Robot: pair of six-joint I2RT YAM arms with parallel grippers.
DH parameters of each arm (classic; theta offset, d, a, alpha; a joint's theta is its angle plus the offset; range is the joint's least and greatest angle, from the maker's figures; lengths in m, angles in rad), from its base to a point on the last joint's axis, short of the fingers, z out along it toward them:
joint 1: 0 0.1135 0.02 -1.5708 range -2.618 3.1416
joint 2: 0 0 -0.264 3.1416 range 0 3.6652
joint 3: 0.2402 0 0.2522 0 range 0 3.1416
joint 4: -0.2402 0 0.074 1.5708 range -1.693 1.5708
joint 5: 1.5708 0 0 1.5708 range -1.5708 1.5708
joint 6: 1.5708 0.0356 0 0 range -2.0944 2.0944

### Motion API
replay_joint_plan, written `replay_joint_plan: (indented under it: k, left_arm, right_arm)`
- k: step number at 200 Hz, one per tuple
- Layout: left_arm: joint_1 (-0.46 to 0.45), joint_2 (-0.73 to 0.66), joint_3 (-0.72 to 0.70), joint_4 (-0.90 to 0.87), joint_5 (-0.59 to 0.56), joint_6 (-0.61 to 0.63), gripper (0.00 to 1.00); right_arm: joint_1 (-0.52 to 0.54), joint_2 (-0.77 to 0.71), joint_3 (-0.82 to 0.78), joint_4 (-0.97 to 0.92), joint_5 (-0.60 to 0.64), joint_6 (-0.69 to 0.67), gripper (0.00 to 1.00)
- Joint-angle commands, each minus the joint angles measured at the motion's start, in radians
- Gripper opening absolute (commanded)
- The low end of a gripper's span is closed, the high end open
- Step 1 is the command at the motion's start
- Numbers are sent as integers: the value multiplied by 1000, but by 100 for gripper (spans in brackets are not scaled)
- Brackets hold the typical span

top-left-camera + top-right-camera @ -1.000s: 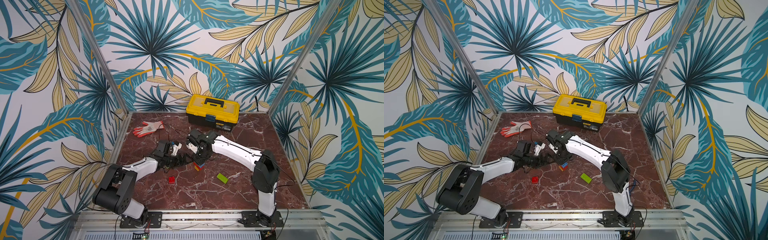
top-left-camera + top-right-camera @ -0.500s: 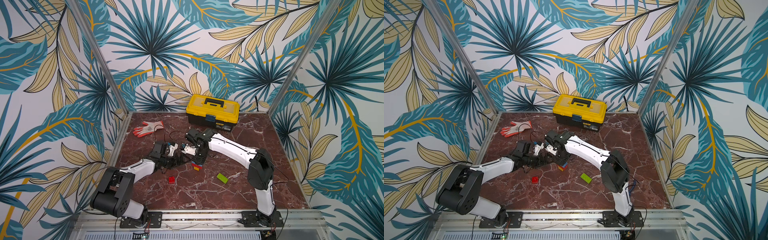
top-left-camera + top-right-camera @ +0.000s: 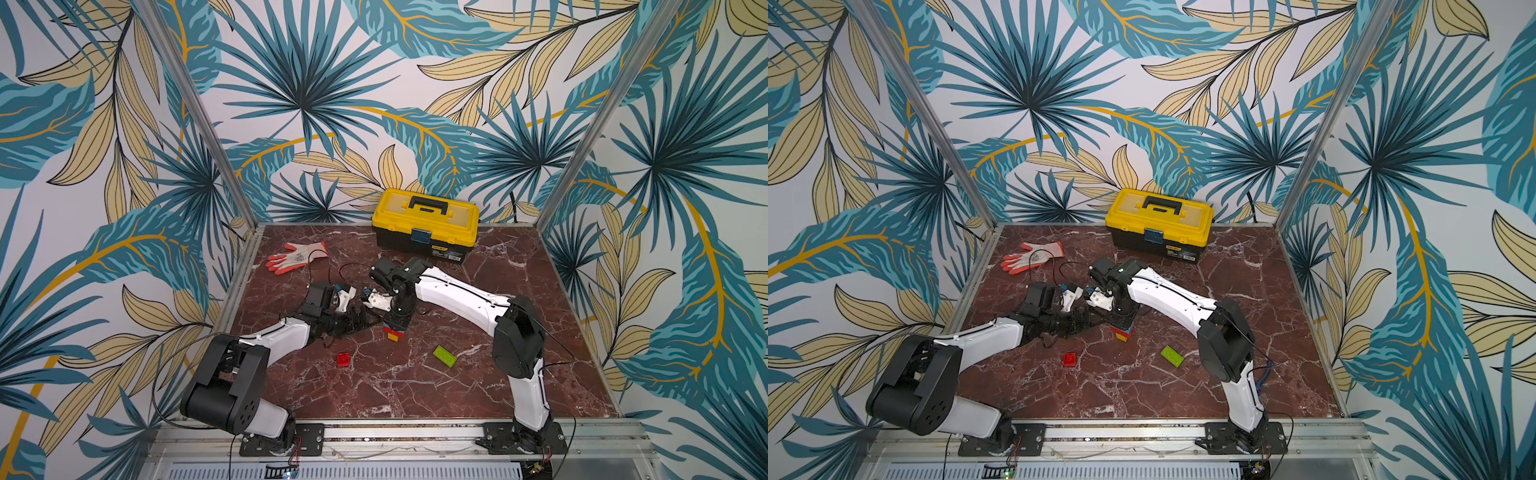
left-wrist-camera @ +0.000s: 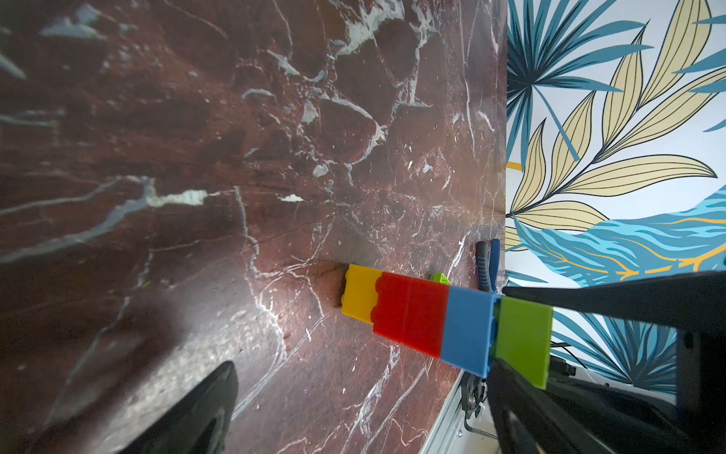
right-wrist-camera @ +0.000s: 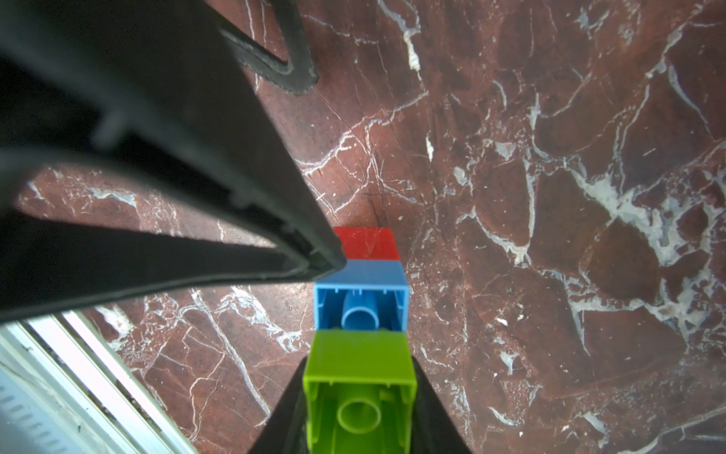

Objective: Assemble a carrot with lego
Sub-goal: Assemble the lego brick with the lego brick.

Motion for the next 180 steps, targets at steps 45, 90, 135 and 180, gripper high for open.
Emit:
replay_joint_plan:
  k: [45,90,135,180]
  left_arm:
    - [7,6,4,17,6,3,99]
    - [7,4,2,17,4,3,99]
    - [6,0,0,17,-1,3,99]
    - [7,-4,-3,22,1,2,99]
  right_arm:
    - [-2,63,22,-52,-24,-25,39]
    - [-2,26,37,-23,-18,-11,45]
    - [-2,-43,31,17,6,31,73]
    - [-20,-290,-144,104,109,121,99]
